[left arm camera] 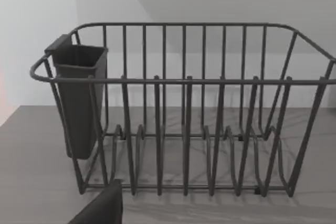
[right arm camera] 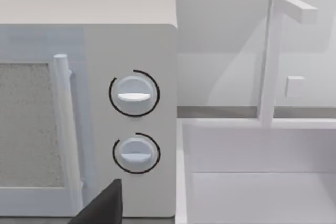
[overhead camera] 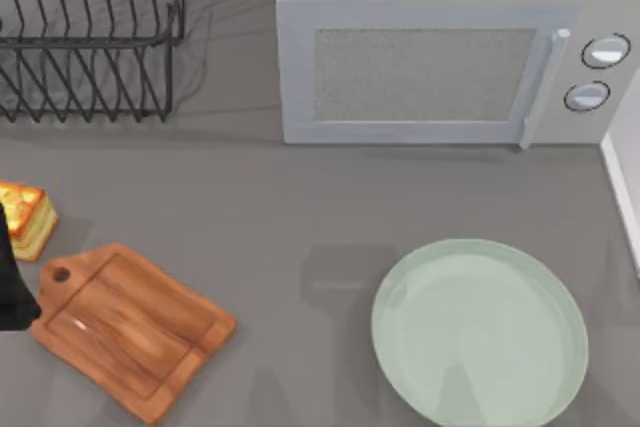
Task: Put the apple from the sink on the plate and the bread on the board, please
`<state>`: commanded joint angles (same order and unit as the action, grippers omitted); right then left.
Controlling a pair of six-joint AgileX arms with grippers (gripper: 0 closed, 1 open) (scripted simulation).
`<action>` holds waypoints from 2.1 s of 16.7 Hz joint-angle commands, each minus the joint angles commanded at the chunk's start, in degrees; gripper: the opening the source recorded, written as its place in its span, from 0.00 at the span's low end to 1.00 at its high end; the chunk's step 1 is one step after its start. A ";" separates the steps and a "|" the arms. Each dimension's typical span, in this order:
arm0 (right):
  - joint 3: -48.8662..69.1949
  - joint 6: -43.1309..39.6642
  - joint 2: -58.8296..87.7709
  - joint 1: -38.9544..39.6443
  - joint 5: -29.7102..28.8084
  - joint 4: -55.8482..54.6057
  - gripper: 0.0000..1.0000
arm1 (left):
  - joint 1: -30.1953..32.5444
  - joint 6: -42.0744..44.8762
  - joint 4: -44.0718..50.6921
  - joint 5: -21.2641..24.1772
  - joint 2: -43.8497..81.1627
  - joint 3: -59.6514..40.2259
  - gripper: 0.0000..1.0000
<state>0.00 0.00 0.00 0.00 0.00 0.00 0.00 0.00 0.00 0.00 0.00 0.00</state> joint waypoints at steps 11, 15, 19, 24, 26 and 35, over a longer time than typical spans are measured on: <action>6.65 -1.05 7.81 -1.01 -0.07 3.90 1.00 | 0.00 0.00 0.00 0.00 0.00 0.00 1.00; 19.17 -2.99 22.53 -2.95 -0.16 11.40 1.00 | 0.00 0.00 0.00 0.00 0.00 0.00 1.00; 35.85 -5.51 42.31 -5.55 -0.23 21.54 1.00 | 0.00 0.00 0.00 0.00 0.00 0.00 1.00; 59.48 -9.00 70.67 -9.28 -0.27 36.11 1.00 | 0.00 0.00 0.00 0.00 0.00 0.00 1.00; 68.93 -10.38 82.11 -10.78 -0.29 41.97 1.00 | 0.00 0.00 0.00 0.00 0.00 0.00 1.00; 102.90 -15.16 123.59 -16.18 -0.26 63.28 1.00 | 0.00 0.00 0.00 0.00 0.00 0.00 1.00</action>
<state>102.90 -15.16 123.59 -16.18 -0.26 63.28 0.00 0.00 0.00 0.00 0.00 0.00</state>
